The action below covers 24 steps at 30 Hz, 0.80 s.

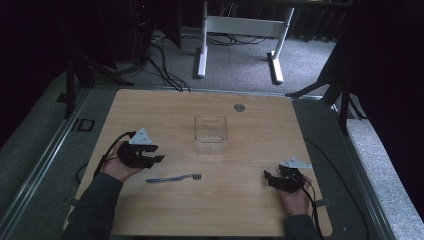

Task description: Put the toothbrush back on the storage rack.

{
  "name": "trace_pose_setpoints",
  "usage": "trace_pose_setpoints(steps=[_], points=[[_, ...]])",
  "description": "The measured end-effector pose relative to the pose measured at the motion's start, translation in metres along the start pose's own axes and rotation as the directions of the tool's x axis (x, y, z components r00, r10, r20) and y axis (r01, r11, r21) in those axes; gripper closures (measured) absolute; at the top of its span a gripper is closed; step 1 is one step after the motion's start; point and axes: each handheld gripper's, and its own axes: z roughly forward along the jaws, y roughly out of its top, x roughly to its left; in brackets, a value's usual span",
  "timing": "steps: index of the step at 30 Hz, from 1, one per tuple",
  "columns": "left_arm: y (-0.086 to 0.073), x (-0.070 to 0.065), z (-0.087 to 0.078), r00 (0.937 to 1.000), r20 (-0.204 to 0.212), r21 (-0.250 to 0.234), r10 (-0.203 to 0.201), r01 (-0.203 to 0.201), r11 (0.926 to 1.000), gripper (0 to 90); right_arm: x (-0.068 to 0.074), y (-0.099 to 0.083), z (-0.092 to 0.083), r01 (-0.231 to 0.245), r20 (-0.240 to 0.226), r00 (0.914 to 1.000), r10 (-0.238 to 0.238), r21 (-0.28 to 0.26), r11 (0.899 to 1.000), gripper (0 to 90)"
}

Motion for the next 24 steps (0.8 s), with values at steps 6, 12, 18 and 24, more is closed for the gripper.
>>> trace_pose_setpoints(steps=[6,12,18,24], points=[[0.0,-0.002,0.004,0.9998,0.017,0.02,0.011,-0.011,0.9997,53.5,0.0,0.0,0.0,0.0,0.0,1.0,0.0,0.0,1.0,30.3],[0.0,-0.003,0.007,0.9996,0.023,0.037,0.018,-0.018,0.9992,53.4,0.0,0.0,0.0,0.0,0.0,1.0,0.0,0.0,1.0,30.3],[0.0,-0.005,0.008,0.9989,0.037,0.049,0.028,-0.03,0.9983,53.4,0.0,0.0,0.0,0.0,0.0,1.0,0.0,0.0,1.0,30.3],[0.0,-0.006,0.011,0.9978,0.048,0.068,0.046,-0.05,0.9965,54.1,0.0,0.0,0.0,0.0,0.0,1.0,0.0,0.0,1.0,30.3]])
